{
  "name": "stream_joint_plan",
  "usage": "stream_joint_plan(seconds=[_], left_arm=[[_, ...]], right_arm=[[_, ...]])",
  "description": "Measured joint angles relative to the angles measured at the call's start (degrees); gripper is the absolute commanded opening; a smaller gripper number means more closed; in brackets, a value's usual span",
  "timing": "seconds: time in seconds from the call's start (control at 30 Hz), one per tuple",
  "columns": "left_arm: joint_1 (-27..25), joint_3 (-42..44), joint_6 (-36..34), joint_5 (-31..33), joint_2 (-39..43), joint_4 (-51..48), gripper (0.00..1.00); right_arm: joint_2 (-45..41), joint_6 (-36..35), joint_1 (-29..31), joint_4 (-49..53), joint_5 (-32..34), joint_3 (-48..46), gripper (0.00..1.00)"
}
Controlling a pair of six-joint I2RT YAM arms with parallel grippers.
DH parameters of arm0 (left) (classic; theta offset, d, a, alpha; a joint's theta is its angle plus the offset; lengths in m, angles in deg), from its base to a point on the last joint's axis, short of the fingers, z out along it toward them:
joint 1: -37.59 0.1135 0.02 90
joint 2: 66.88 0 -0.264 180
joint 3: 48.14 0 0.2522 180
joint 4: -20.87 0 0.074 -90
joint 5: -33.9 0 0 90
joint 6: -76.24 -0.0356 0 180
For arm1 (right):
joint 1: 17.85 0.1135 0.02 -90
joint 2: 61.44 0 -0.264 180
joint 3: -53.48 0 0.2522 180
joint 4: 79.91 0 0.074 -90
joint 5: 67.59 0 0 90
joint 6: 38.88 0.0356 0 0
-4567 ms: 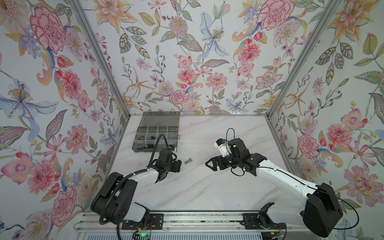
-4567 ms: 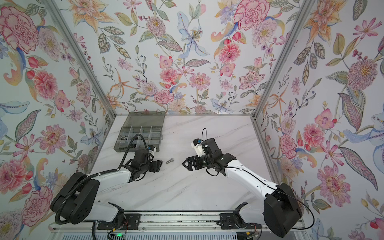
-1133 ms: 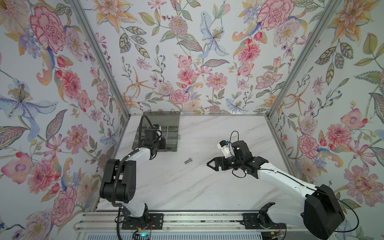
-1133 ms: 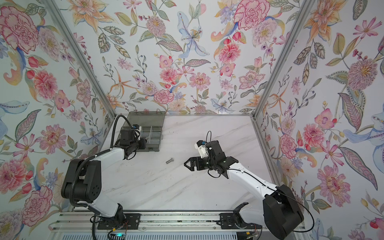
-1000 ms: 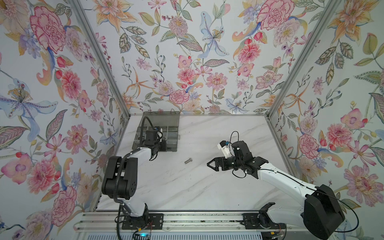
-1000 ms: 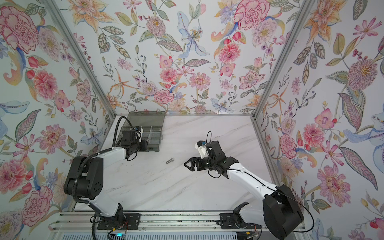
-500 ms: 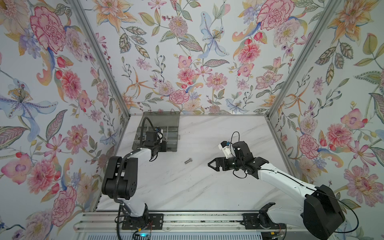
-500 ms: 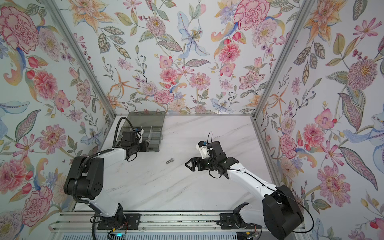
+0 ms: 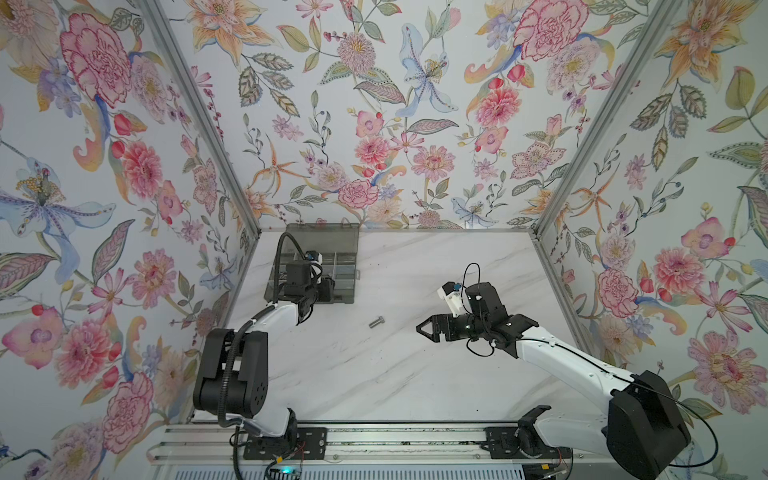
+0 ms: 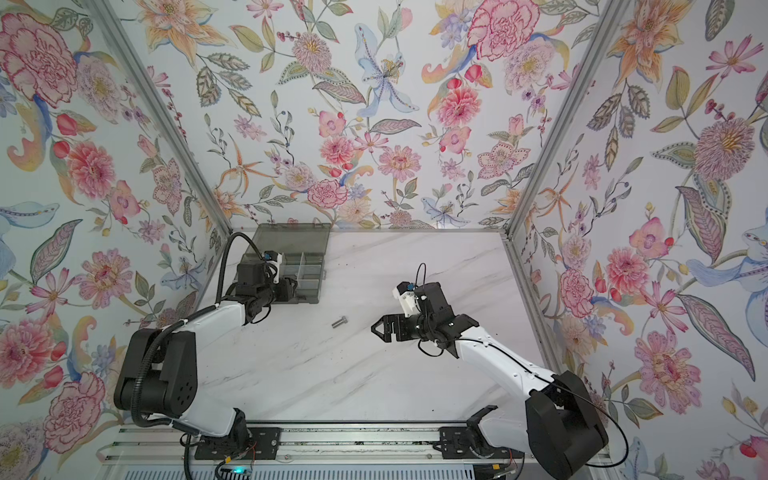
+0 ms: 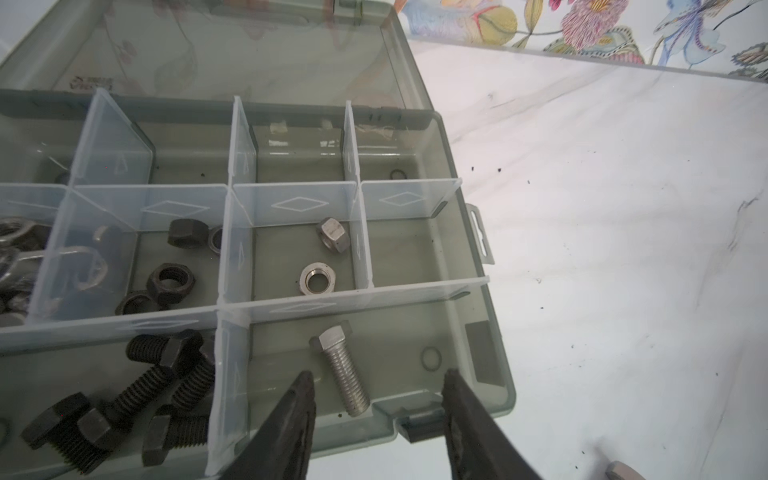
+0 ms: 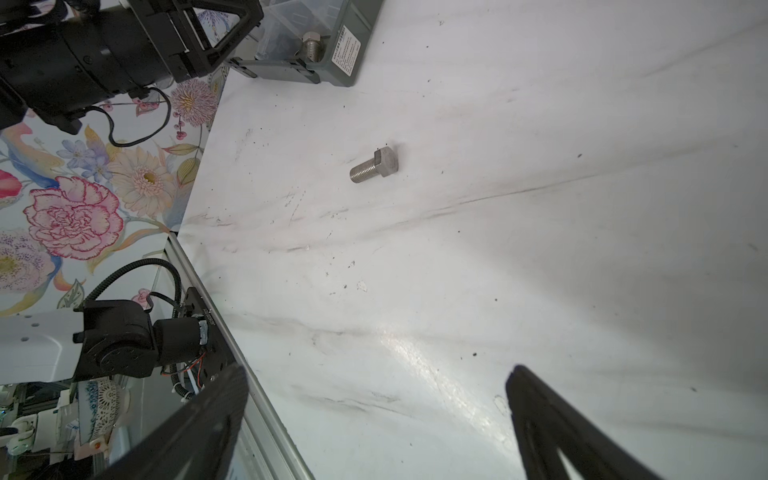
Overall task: Sort the screws and nuts into containers
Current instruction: 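Move the left gripper back over the last silver hex bolt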
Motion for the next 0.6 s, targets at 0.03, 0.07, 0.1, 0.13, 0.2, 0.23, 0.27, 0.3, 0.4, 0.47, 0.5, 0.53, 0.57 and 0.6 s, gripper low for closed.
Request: stream_joint_plan(seconds=[0.03, 0.07, 0.1, 0.13, 0.2, 0.23, 0.27, 0.3, 0.4, 0.47, 0.5, 0.53, 0.57, 0.6], left_arm=[[-0.3, 0.5, 0.0, 0.0, 1.1, 0.1, 0.55], [-0.8, 1.2, 0.2, 0.0, 2.5, 0.5, 0.57], [-1.7, 1.8, 0.4, 0.0, 3.6, 0.7, 0.58], [-3.1, 2.6, 0.7, 0.0, 4.7, 1.2, 0.60], [-6.3, 4.2, 0.9, 0.0, 6.3, 1.7, 0.60], [-8.3, 5.1, 1.1, 0.0, 6.7, 2.0, 0.61], [-10.3, 5.9, 1.3, 0.1, 6.8, 2.1, 0.62], [-11.9, 6.8, 1.5, 0.3, 6.8, 2.5, 0.62], [-16.2, 10.1, 2.4, 1.0, 6.8, 3.0, 0.62], [-17.8, 12.4, 3.3, 1.5, 6.8, 4.0, 0.63], [-18.1, 13.0, 3.7, 1.6, 6.6, 4.3, 0.63], [-18.6, 13.6, 4.1, 1.6, 6.4, 4.7, 0.63], [-19.0, 13.9, 4.6, 1.7, 6.0, 5.3, 0.63], [-19.2, 13.9, 4.8, 1.9, 5.7, 5.8, 0.63]], right_arm=[[0.0, 0.0, 0.0, 0.0, 0.0, 0.0, 0.99], [0.0, 0.0, 0.0, 0.0, 0.0, 0.0, 0.99], [0.0, 0.0, -0.1, 0.0, 0.0, 0.0, 0.99], [0.0, 0.0, -0.1, 0.0, 0.0, 0.0, 0.99], [-0.1, 0.0, -0.3, 0.0, 0.0, 0.0, 0.99], [-0.2, 0.0, -0.4, 0.0, 0.0, 0.0, 0.99], [-0.2, 0.0, -0.4, 0.0, 0.0, 0.0, 0.99], [-0.3, 0.0, -0.5, 0.0, 0.0, 0.0, 0.99], [-0.6, 0.0, -0.8, 0.0, -0.2, 0.0, 0.99], [-0.6, 0.0, -0.8, 0.0, -0.3, 0.0, 0.99], [-0.6, 0.0, -0.9, 0.0, -0.5, 0.0, 0.99], [-0.6, 0.0, -1.0, 0.0, -0.5, 0.0, 0.99], [-0.6, 0.0, -1.1, 0.0, -0.7, 0.0, 0.99], [-0.6, 0.0, -1.1, 0.0, -0.8, 0.0, 0.99]])
